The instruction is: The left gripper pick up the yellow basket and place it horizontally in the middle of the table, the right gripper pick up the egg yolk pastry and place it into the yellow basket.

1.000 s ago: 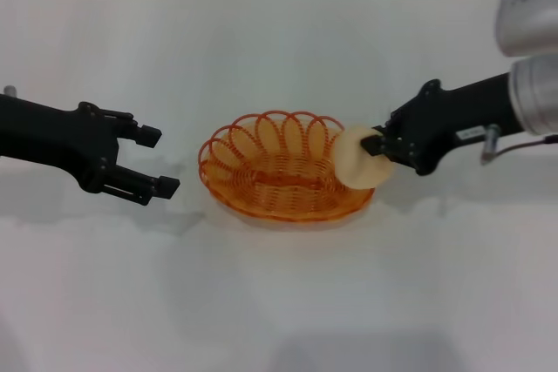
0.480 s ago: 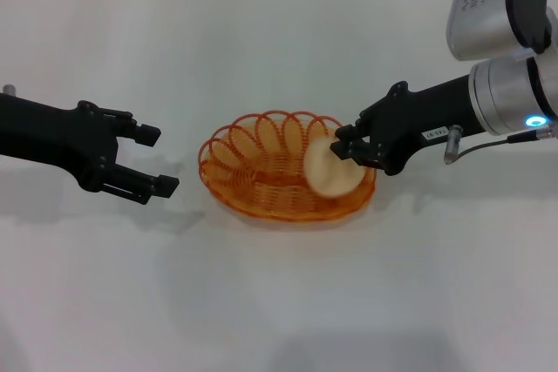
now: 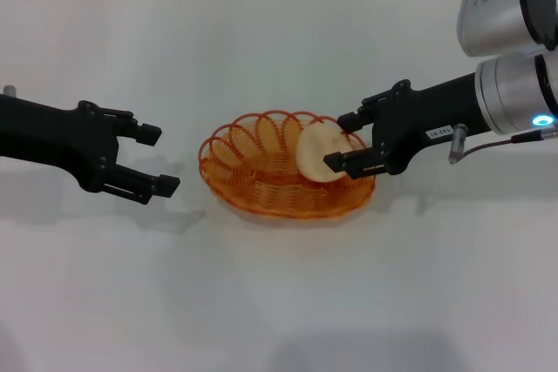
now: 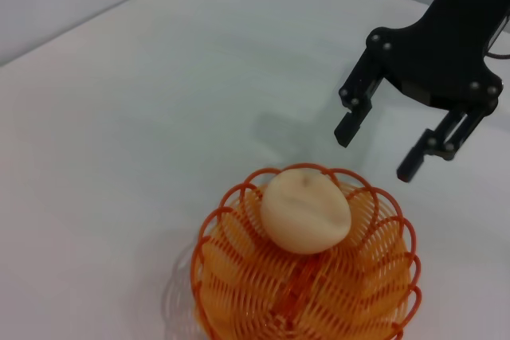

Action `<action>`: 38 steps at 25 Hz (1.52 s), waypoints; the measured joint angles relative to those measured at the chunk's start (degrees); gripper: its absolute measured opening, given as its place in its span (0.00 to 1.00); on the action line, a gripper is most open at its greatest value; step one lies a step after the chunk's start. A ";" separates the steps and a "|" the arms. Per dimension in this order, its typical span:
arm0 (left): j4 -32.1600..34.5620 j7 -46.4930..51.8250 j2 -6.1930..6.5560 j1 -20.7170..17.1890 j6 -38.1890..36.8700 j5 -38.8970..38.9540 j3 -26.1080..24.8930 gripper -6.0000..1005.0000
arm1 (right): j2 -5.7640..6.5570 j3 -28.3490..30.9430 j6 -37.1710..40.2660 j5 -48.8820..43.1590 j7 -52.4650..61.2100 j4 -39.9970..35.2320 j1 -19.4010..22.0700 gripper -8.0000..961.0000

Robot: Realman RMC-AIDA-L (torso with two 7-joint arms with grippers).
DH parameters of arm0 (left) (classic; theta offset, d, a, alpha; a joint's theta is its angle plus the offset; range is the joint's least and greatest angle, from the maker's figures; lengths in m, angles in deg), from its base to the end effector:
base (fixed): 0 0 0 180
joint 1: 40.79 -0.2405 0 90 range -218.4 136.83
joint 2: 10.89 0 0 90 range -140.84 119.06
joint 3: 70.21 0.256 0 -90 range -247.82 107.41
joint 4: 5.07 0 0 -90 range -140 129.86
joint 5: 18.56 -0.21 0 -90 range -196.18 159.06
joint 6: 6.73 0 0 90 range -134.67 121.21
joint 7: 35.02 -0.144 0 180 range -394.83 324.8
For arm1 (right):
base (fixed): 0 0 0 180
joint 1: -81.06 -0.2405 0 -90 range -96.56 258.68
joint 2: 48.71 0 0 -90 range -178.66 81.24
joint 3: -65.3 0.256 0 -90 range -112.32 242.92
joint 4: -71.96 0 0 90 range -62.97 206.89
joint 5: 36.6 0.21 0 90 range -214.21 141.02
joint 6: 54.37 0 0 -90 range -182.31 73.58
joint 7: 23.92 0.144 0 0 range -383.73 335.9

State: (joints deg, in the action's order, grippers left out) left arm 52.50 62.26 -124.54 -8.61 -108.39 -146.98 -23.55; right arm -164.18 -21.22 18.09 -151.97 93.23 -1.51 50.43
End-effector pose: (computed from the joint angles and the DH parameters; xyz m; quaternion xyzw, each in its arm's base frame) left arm -0.2471 0.3359 0.0621 -0.9766 -0.1985 -0.0534 0.0636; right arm 0.1391 0.3535 -0.0243 -0.9867 0.1119 0.0419 0.1102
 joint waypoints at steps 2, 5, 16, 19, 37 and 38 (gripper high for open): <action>0.00 -0.29 0.07 -0.30 0.00 0.16 -0.35 0.88 | 0.04 0.04 0.41 0.04 -0.05 -0.07 0.18 0.41; 0.00 -1.00 0.07 -0.35 -0.06 0.24 -1.25 0.88 | 0.07 0.54 0.78 0.09 -0.05 -0.98 1.83 0.53; -0.30 -3.71 -0.64 -1.52 -0.68 1.61 -3.87 0.88 | 0.15 5.72 3.80 5.81 -5.13 -8.32 13.63 0.90; -0.35 -4.53 -0.81 -1.87 -1.54 2.30 -3.81 0.88 | 0.22 7.51 5.45 8.87 -8.24 -8.25 15.60 0.90; -0.42 -7.84 -1.37 -1.53 -5.34 1.81 -2.93 0.88 | 0.25 6.87 7.63 8.83 -10.25 -8.08 15.58 0.89; -0.42 -7.84 -1.37 -1.53 -5.34 1.81 -2.93 0.88 | 0.25 6.86 7.63 8.73 -10.23 -8.05 15.59 0.89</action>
State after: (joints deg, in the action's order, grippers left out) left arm 52.08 54.42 -125.92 -10.14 -113.73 -145.17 -26.48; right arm -163.93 -14.36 25.72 -143.24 83.00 -9.57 66.01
